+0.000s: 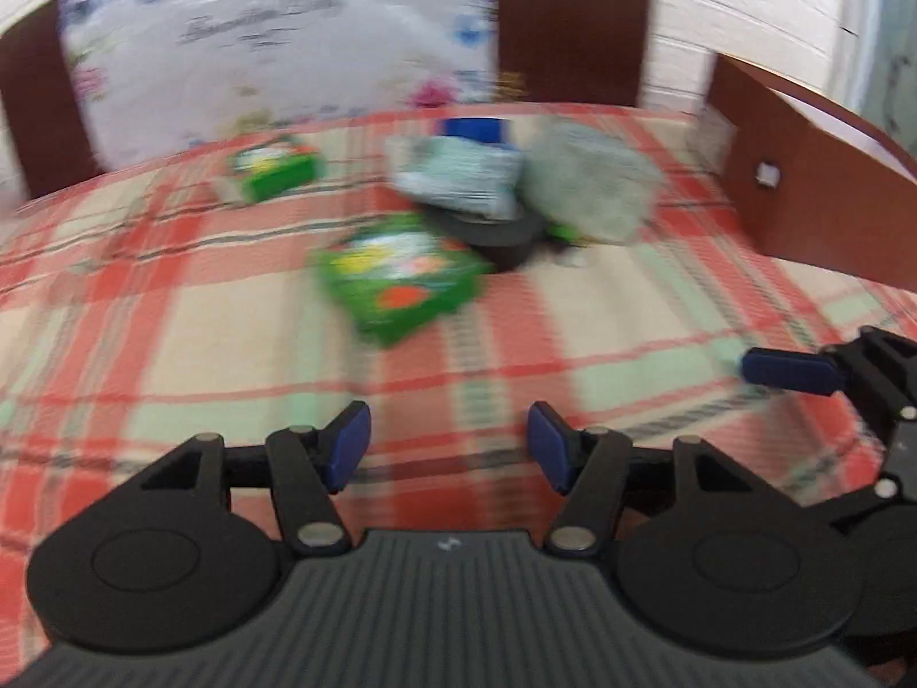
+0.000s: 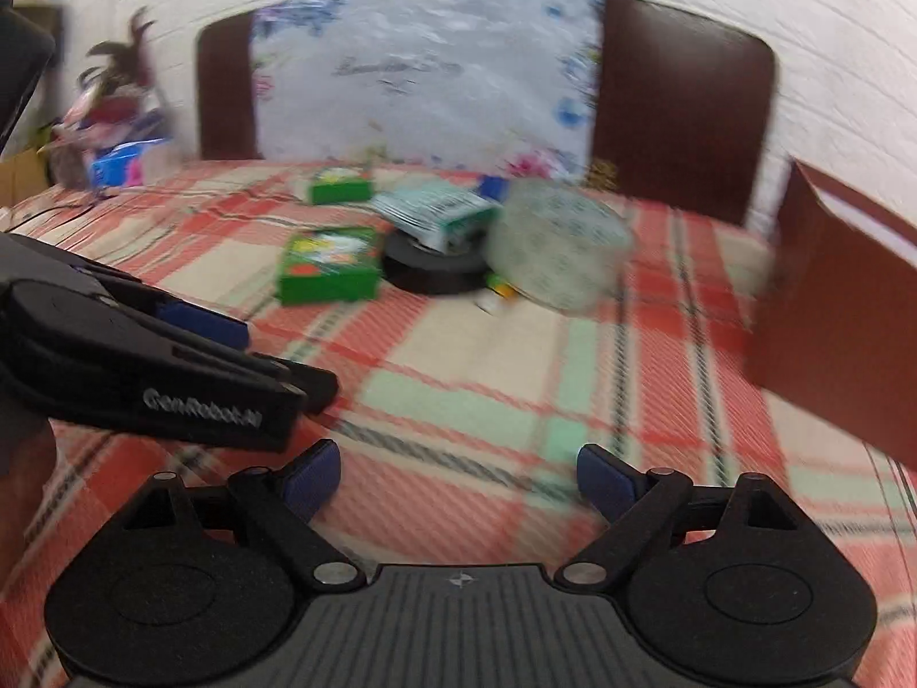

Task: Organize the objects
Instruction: 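Open the left gripper to drop the red tape in the box, then grasp the green boxed packet with the left gripper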

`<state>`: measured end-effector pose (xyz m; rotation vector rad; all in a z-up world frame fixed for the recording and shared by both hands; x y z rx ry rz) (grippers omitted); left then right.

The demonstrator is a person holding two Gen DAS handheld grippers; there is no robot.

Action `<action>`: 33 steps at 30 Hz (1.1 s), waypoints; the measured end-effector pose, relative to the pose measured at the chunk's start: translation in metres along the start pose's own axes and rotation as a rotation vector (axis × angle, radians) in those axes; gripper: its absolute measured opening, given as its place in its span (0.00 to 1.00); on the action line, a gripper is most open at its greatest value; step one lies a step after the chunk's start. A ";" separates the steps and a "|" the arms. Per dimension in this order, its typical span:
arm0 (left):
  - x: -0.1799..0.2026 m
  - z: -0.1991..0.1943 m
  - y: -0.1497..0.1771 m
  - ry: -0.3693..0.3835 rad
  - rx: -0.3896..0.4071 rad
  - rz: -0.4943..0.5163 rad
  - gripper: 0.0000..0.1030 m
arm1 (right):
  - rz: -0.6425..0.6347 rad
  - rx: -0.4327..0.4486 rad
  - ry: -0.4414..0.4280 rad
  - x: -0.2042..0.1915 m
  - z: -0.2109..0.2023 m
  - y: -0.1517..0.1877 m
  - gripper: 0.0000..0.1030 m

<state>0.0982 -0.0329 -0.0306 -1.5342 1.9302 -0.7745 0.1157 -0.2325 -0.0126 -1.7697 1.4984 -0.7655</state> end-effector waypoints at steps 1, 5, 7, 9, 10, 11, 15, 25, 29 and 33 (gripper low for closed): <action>-0.014 0.001 0.001 -0.034 -0.002 -0.024 0.63 | -0.012 0.002 -0.007 -0.008 0.007 -0.005 0.86; -0.066 0.011 -0.001 -0.080 -0.016 -0.137 0.65 | -0.046 0.016 -0.030 -0.032 0.034 -0.027 0.86; -0.086 0.019 -0.005 -0.094 -0.027 -0.189 0.64 | -0.057 0.023 -0.033 -0.043 0.046 -0.040 0.85; -0.101 0.019 -0.008 -0.069 -0.036 -0.250 0.64 | -0.064 0.026 -0.036 -0.051 0.059 -0.050 0.84; -0.107 0.017 -0.008 -0.049 -0.039 -0.277 0.64 | -0.068 0.026 -0.039 -0.055 0.067 -0.055 0.84; -0.110 0.017 -0.010 -0.032 -0.043 -0.297 0.64 | -0.066 0.023 -0.044 -0.057 0.072 -0.058 0.84; -0.113 0.016 -0.014 0.068 -0.053 -0.361 0.62 | -0.025 0.007 -0.087 -0.058 0.075 -0.063 0.64; -0.069 0.017 -0.017 0.240 -0.097 -0.351 0.48 | -0.025 0.023 -0.059 -0.053 0.042 -0.038 0.57; -0.038 0.012 -0.014 0.341 -0.122 -0.334 0.28 | 0.015 0.019 -0.038 -0.040 0.015 -0.018 0.57; 0.007 0.004 -0.012 0.376 -0.129 -0.237 0.28 | 0.084 0.012 0.013 -0.012 -0.010 0.000 0.56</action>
Point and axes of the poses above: each gripper's, at about its wrist camera, not at the fingertips, and z roughly the way its jaws point, x to its right, y to its underside, the point moved 5 cm from there along z, roughly the way its jaws point, and after that the axes turned 4 degrees about z, right-handed, at the moved point
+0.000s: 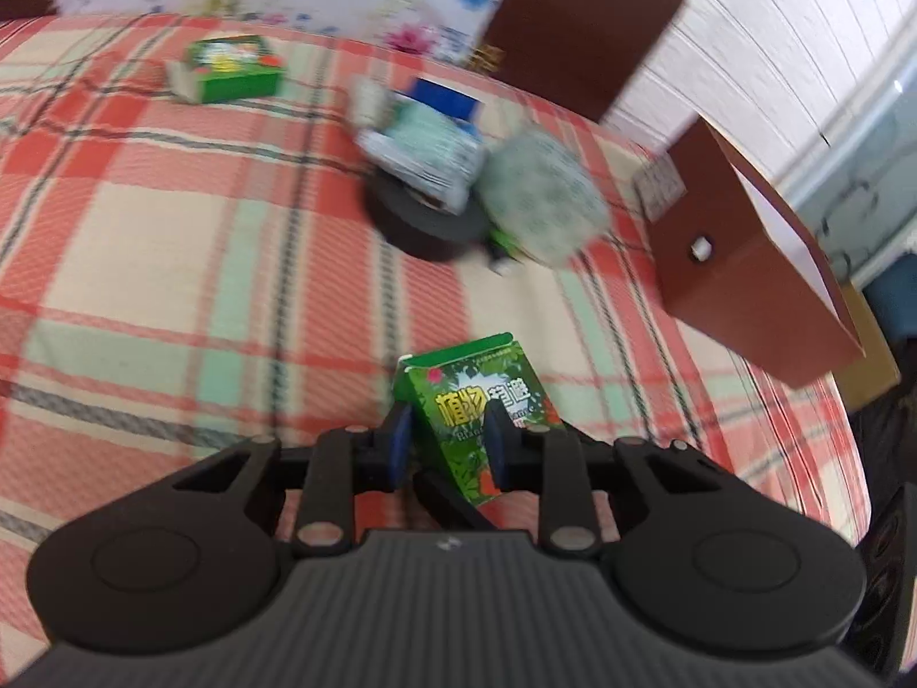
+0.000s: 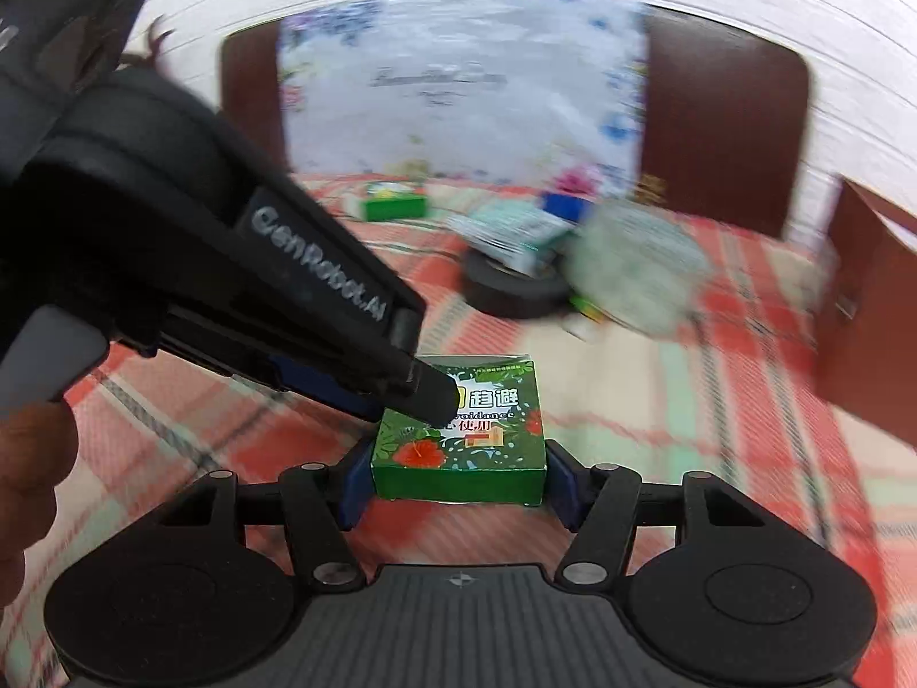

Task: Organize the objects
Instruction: 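Grasp the green boxed packet with the left gripper, then carry the green packet into the brown box and release it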

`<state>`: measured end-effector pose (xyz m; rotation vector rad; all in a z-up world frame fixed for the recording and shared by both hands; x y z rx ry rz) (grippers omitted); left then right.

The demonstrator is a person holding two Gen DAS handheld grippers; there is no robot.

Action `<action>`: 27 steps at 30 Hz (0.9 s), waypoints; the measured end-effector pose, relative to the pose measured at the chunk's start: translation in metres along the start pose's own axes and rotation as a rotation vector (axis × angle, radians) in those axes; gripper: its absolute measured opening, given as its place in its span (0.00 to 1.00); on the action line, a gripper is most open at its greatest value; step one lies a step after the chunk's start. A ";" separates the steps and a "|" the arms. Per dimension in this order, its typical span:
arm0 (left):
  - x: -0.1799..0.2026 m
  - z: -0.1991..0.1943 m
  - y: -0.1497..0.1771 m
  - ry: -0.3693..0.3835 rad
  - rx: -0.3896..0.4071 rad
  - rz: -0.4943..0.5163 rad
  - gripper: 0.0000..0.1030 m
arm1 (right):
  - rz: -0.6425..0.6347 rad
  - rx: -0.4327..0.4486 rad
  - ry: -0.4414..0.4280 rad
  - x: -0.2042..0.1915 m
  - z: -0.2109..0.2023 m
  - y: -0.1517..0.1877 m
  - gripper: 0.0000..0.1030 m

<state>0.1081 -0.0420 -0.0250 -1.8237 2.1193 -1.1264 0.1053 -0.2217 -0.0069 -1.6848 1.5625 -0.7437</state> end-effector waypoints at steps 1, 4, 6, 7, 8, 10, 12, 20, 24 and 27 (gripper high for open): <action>0.010 0.003 0.003 0.019 -0.009 0.018 0.28 | 0.009 0.000 0.020 0.007 -0.006 0.003 0.56; 0.039 0.012 0.013 0.085 -0.045 0.064 0.28 | 0.020 0.008 0.086 0.028 -0.028 0.017 0.56; 0.058 0.019 0.019 0.115 -0.062 0.097 0.28 | 0.043 0.010 0.126 0.041 -0.041 0.027 0.57; 0.068 0.022 0.022 0.130 -0.069 0.114 0.28 | 0.055 0.012 0.144 0.047 -0.046 0.030 0.57; 0.077 0.025 0.024 0.140 -0.073 0.130 0.28 | 0.067 0.017 0.160 0.053 -0.050 0.033 0.57; 0.094 0.027 0.026 0.155 -0.073 0.172 0.27 | 0.095 0.040 0.191 0.063 -0.059 0.037 0.57; 0.114 0.024 0.025 0.169 -0.053 0.233 0.23 | 0.113 0.087 0.234 0.073 -0.069 0.037 0.57; 0.183 0.006 -0.011 0.189 0.084 0.390 0.23 | 0.114 0.307 0.368 0.101 -0.096 0.001 0.56; 0.208 0.010 -0.039 0.192 0.139 0.432 0.23 | 0.123 0.378 0.412 0.122 -0.096 -0.027 0.56; 0.225 0.015 -0.060 0.193 0.181 0.460 0.23 | 0.134 0.420 0.436 0.139 -0.092 -0.049 0.56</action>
Point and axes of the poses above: each gripper's, at about its wrist camera, not at the fingertips, and z roughly the way its jaws point, x to its right, y to its underside, the point moved 5 cm from there along z, roughly the way its jaws point, and after that the axes turned 4 degrees about z, right-handed, at the moved point
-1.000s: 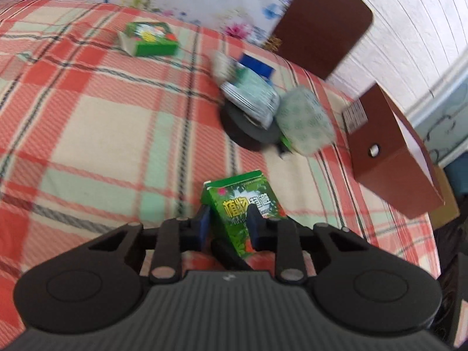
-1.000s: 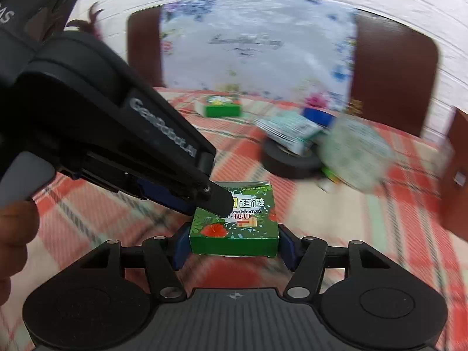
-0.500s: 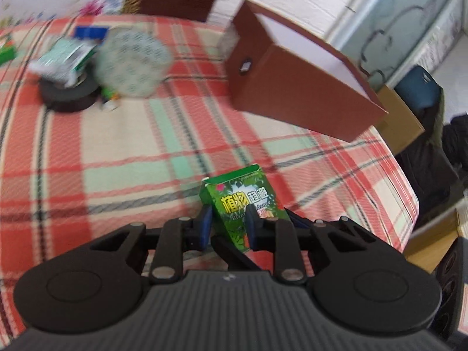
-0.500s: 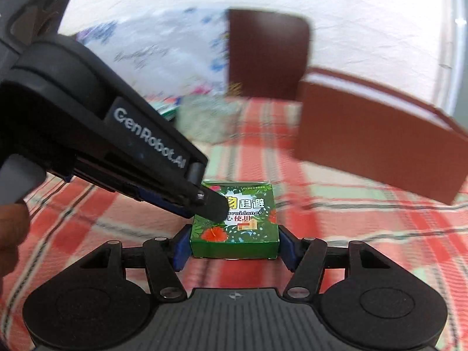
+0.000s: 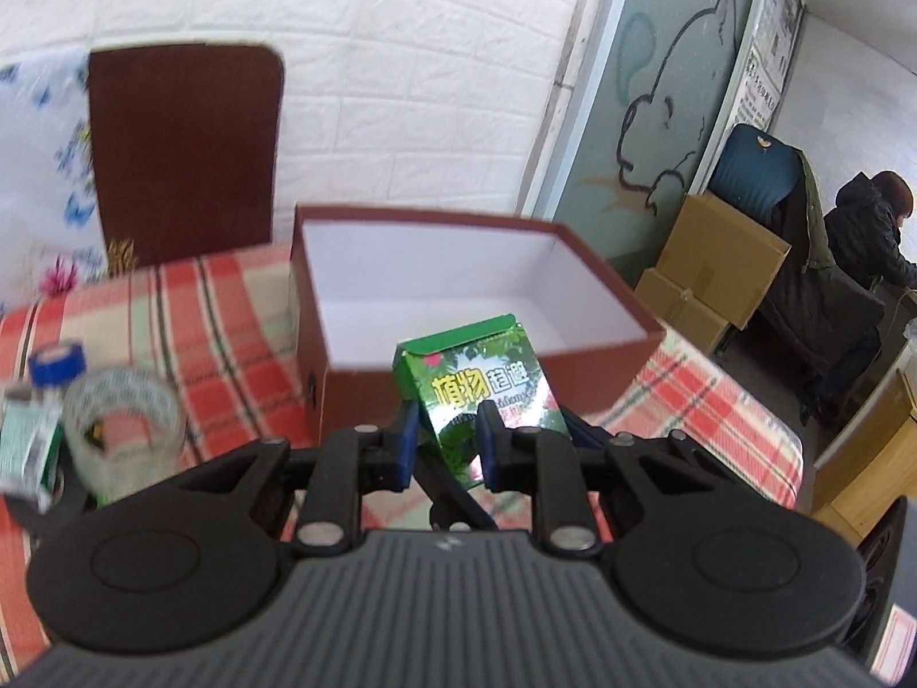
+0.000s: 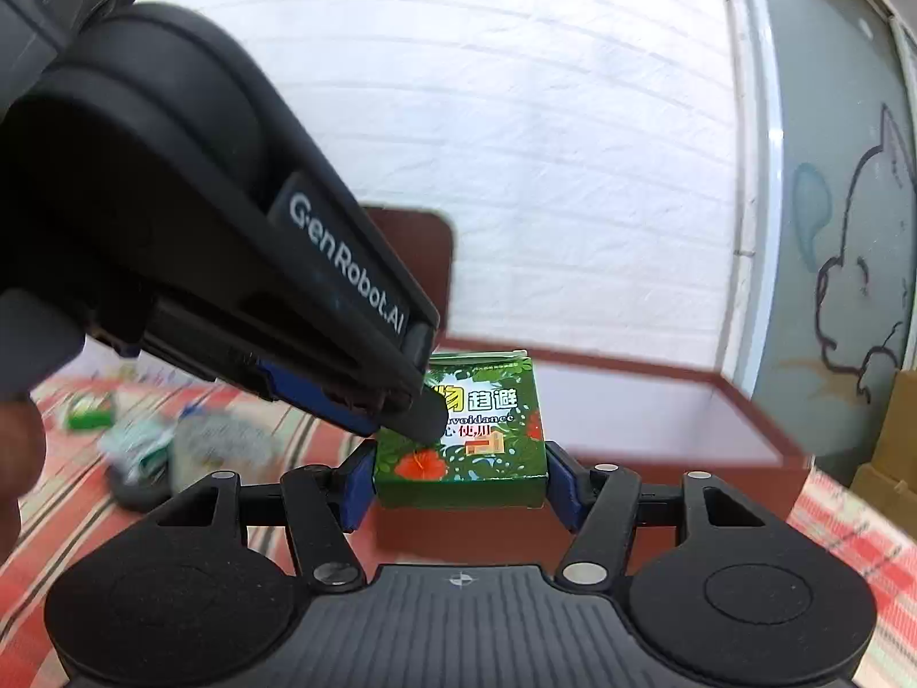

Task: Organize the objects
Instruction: 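Carry the green packet into the brown box and release it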

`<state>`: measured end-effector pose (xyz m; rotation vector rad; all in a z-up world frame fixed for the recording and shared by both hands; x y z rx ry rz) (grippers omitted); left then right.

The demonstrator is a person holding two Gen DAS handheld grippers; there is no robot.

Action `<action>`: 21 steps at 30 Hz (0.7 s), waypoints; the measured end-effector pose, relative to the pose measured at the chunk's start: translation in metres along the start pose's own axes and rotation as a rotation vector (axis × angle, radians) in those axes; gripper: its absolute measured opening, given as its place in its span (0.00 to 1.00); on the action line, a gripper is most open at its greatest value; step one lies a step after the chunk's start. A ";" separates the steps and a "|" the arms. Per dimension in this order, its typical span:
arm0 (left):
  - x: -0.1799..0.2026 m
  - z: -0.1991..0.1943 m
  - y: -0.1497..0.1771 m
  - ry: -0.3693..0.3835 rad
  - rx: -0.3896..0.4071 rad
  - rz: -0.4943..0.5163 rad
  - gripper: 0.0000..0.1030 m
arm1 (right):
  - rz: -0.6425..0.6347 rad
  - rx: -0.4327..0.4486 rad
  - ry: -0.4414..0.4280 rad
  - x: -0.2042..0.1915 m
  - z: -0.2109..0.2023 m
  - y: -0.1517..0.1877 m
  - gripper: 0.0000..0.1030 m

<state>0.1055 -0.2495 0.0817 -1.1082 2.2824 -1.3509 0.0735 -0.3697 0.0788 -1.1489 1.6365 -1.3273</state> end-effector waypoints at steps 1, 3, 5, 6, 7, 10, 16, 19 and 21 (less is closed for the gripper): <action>0.001 0.002 -0.009 -0.004 0.011 0.008 0.23 | 0.007 0.006 0.001 0.003 0.007 -0.005 0.56; 0.001 0.012 -0.021 -0.008 0.023 0.023 0.23 | 0.006 0.014 0.010 0.008 0.023 -0.014 0.56; 0.000 0.023 -0.031 -0.006 0.029 0.034 0.23 | -0.004 0.018 0.022 0.011 0.038 -0.019 0.56; -0.002 0.029 -0.034 -0.009 0.028 0.035 0.23 | -0.004 0.012 0.022 0.012 0.047 -0.021 0.56; -0.003 0.033 -0.038 -0.010 0.024 0.036 0.23 | 0.002 0.002 0.020 0.013 0.055 -0.021 0.56; -0.010 0.051 -0.043 -0.010 0.005 0.019 0.23 | 0.009 -0.030 0.023 0.022 0.086 -0.016 0.56; -0.023 0.079 -0.037 -0.058 -0.050 -0.002 0.30 | 0.013 -0.069 0.028 0.017 0.108 -0.003 0.60; -0.027 0.078 -0.033 -0.050 -0.072 -0.015 0.30 | -0.017 -0.048 0.040 0.010 0.103 -0.005 0.61; -0.026 0.072 -0.032 -0.050 -0.067 -0.012 0.31 | -0.010 -0.043 0.034 0.006 0.097 -0.006 0.61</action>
Point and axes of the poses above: each gripper's, at about its wrist camera, not at the fingertips, and z roughly the way its jaws point, x to its right, y to its underside, the point moved 5 cm from there along z, roughly the way its jaws point, and after that the axes turned 4 degrees about z, right-handed, at the moved point
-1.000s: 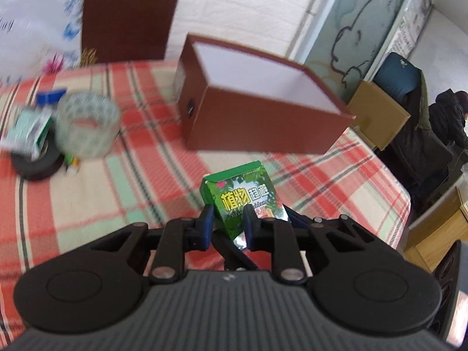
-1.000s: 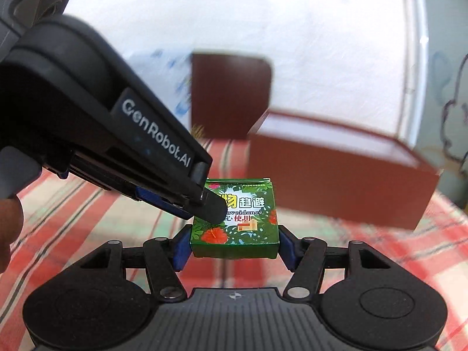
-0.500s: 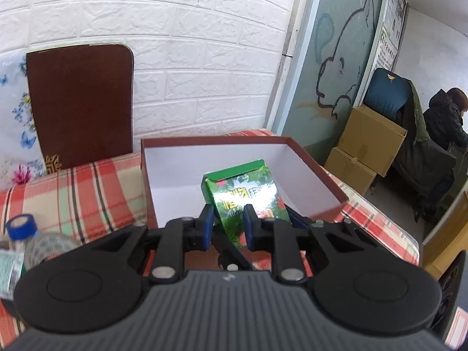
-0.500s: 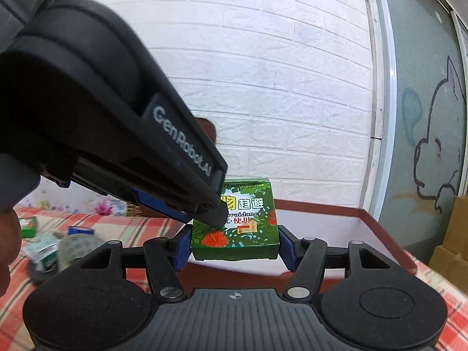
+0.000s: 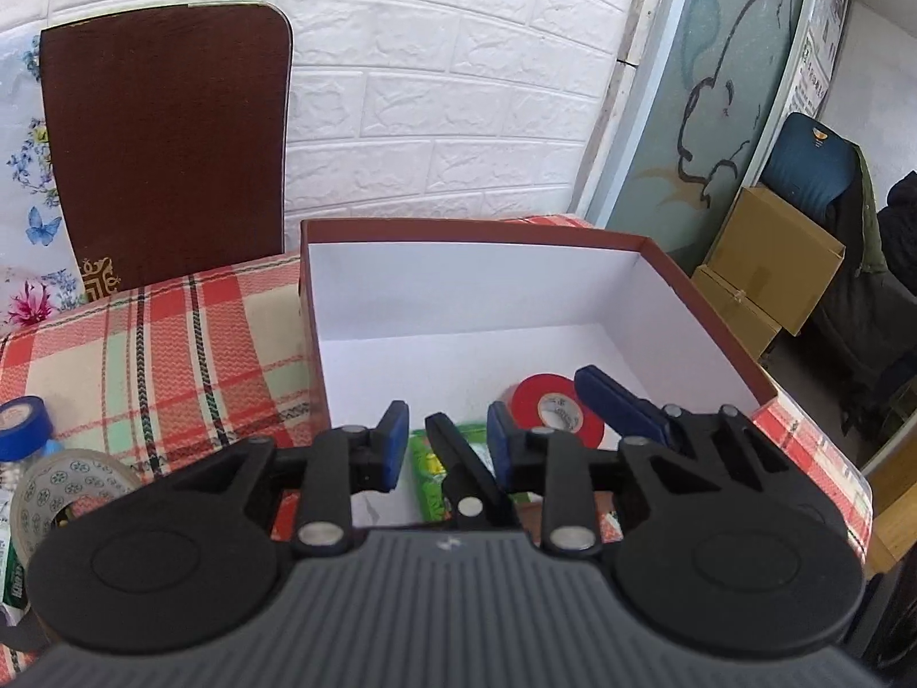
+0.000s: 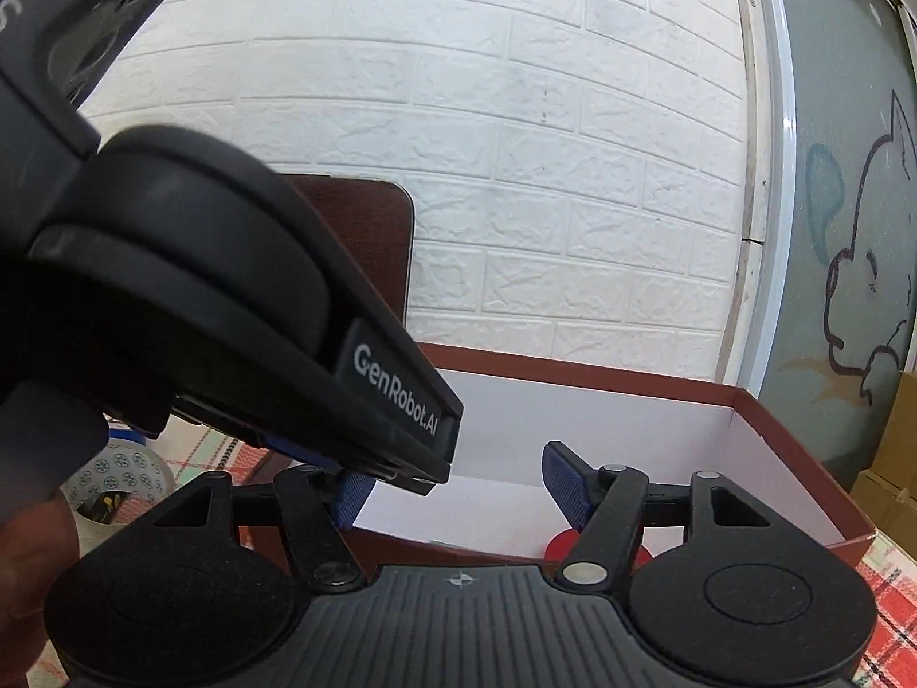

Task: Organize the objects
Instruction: 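Carry the green packet into the brown box and release it, then move the left gripper back over the table toward the snack bag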

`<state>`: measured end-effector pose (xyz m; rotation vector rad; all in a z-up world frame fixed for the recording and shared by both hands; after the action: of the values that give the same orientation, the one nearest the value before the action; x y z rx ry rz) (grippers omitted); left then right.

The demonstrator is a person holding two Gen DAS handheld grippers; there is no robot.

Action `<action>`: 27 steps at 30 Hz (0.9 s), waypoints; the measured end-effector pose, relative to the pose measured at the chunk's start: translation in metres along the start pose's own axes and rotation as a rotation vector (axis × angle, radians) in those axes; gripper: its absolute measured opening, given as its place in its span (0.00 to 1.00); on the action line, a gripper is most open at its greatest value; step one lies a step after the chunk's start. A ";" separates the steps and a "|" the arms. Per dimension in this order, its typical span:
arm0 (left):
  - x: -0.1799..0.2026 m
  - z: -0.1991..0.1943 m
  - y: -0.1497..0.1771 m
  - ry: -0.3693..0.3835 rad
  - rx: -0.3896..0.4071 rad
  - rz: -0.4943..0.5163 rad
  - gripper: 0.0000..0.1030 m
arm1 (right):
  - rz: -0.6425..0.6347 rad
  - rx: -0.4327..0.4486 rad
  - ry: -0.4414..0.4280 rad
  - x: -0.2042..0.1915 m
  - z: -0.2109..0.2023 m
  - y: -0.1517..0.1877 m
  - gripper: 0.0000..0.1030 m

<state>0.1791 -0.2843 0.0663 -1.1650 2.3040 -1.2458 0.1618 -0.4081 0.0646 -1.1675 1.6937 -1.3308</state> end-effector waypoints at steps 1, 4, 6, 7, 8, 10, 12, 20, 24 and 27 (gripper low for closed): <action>0.000 -0.004 0.000 0.002 0.004 -0.001 0.31 | 0.002 0.006 -0.001 -0.002 -0.005 0.000 0.61; 0.004 -0.018 0.004 0.003 0.013 -0.004 0.33 | 0.010 0.028 0.003 -0.007 -0.024 0.002 0.61; 0.007 -0.028 0.011 -0.004 0.018 0.004 0.35 | 0.028 0.036 0.001 -0.011 -0.038 0.005 0.61; 0.009 -0.033 0.014 -0.004 0.020 0.006 0.35 | 0.037 0.039 0.001 -0.013 -0.046 0.007 0.61; 0.010 -0.037 0.018 -0.005 0.019 0.006 0.35 | 0.045 0.040 0.001 -0.015 -0.053 0.010 0.61; 0.012 -0.047 0.026 -0.009 0.017 0.003 0.35 | 0.063 0.033 -0.001 -0.019 -0.067 0.018 0.62; 0.012 -0.055 0.036 -0.016 0.012 0.001 0.35 | 0.074 0.006 -0.013 -0.025 -0.077 0.028 0.65; -0.016 -0.068 0.085 -0.139 -0.068 -0.040 0.39 | 0.088 -0.210 -0.121 -0.059 -0.078 0.069 0.65; -0.044 -0.073 0.113 -0.251 -0.125 -0.054 0.39 | 0.067 -0.302 -0.181 -0.066 -0.076 0.088 0.65; -0.067 -0.077 0.130 -0.317 -0.167 -0.075 0.39 | 0.032 -0.345 -0.220 -0.079 -0.088 0.099 0.65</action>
<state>0.1105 -0.1492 -0.0001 -1.4030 2.1733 -0.8304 0.0886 -0.2955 -0.0114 -1.4159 1.8124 -0.8734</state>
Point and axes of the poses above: each gripper's, at about its wrist camera, not at the fingertips, and z roughly the way its jaws point, x to its right, y to its underside, the point moved 5 cm from there along z, roughly the way its jaws point, and after that the axes turned 4 degrees about z, right-handed, at the moved point
